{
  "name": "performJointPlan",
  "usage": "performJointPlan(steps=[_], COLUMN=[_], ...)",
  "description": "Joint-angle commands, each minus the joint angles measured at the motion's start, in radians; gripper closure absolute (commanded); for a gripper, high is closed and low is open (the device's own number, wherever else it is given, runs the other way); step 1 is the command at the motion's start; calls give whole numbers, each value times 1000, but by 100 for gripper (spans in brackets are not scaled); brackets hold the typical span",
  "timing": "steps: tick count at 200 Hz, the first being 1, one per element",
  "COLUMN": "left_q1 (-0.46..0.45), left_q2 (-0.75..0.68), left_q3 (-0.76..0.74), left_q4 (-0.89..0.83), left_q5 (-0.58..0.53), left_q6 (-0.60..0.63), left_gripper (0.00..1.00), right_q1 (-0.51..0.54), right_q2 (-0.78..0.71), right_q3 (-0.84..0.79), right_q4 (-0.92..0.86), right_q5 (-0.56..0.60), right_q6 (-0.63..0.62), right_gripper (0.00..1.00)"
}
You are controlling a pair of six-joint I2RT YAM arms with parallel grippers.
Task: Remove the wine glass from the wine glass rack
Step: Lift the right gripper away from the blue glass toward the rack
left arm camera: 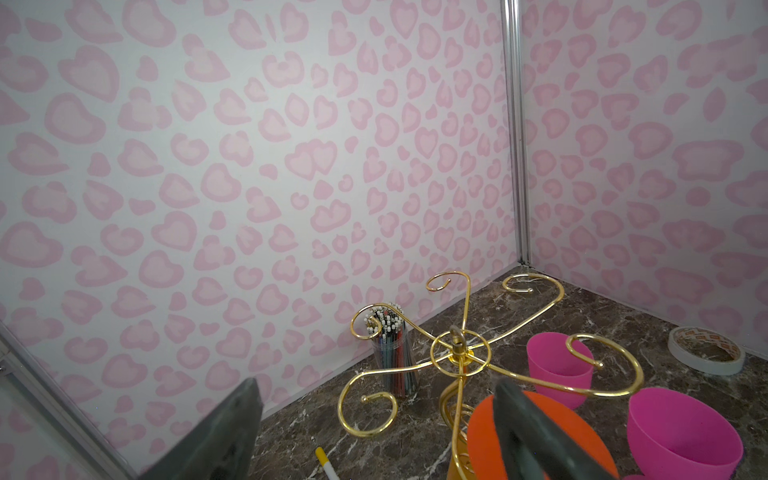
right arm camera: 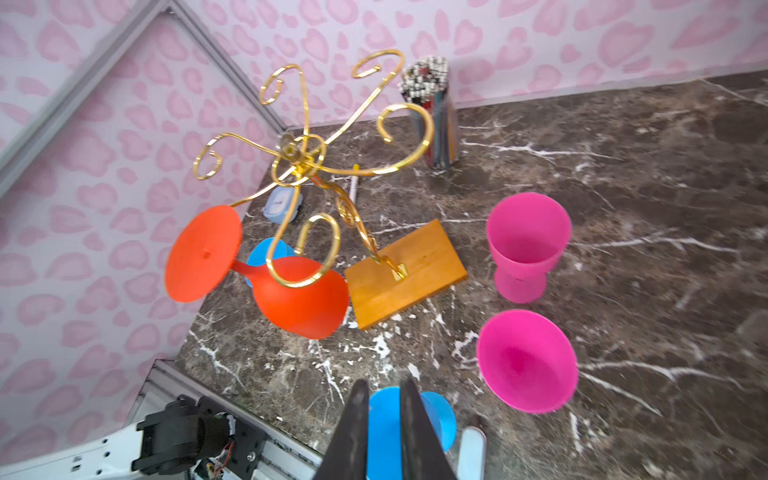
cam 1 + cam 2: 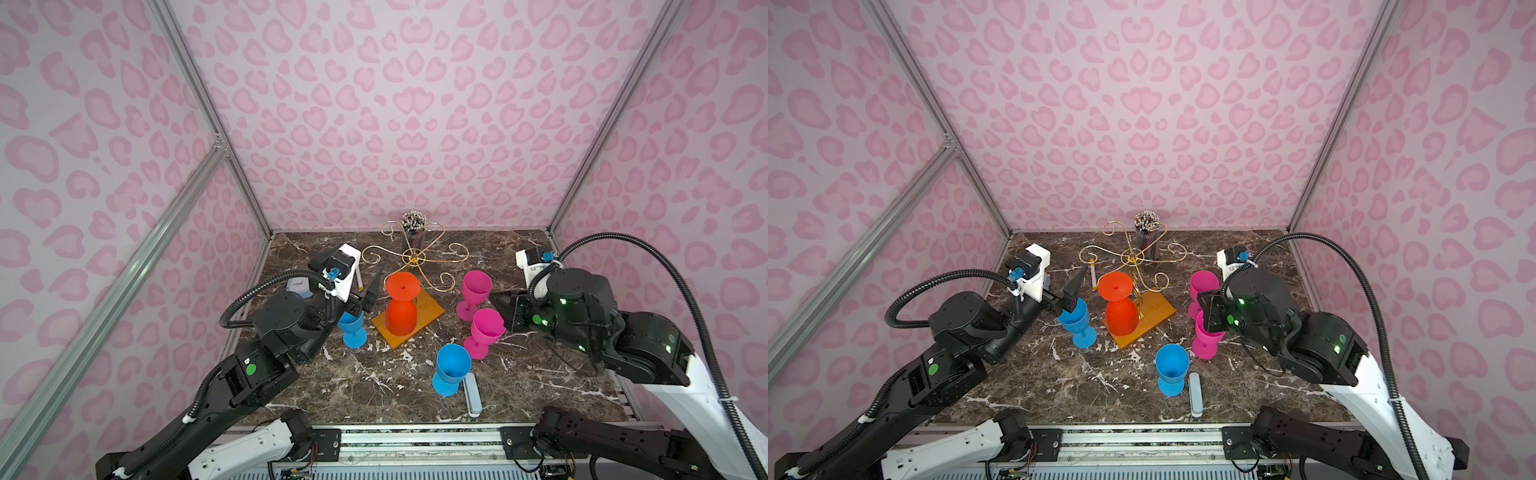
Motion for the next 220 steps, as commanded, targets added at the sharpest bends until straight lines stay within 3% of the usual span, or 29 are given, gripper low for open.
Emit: performJointPlan(steps=[1,27,77,114,145,182,220], left_q1=[38,132,240,261,263,263,263], left_q2=[-9,-14,-17,-12,-17,-46,-68], left_q3=[9,6,12,17,5,-6,-17], left_q4=[23,-7,-78,-125,-131,-142,-162], left_q5=[-16,19,96,108,184,176,251], left_q6=[-91,-180,-315,-383,-438,-497,-521], left_gripper=[10,9,7,8,8,9,10], right_q1=[1,2,9,9,12,16,27], right_q2=[53,79,81,59,63,81,114], right_q3=[27,19,27,16,10,28,59], right_q4=[97,193,207,248,253,243,241], right_q5=[-129,-181,-177,-202,-206,-209,-214], right_q6=[-50,-48,-54,-45,-43,-55,-75], right_gripper=[83,83,83,83,83,84,83])
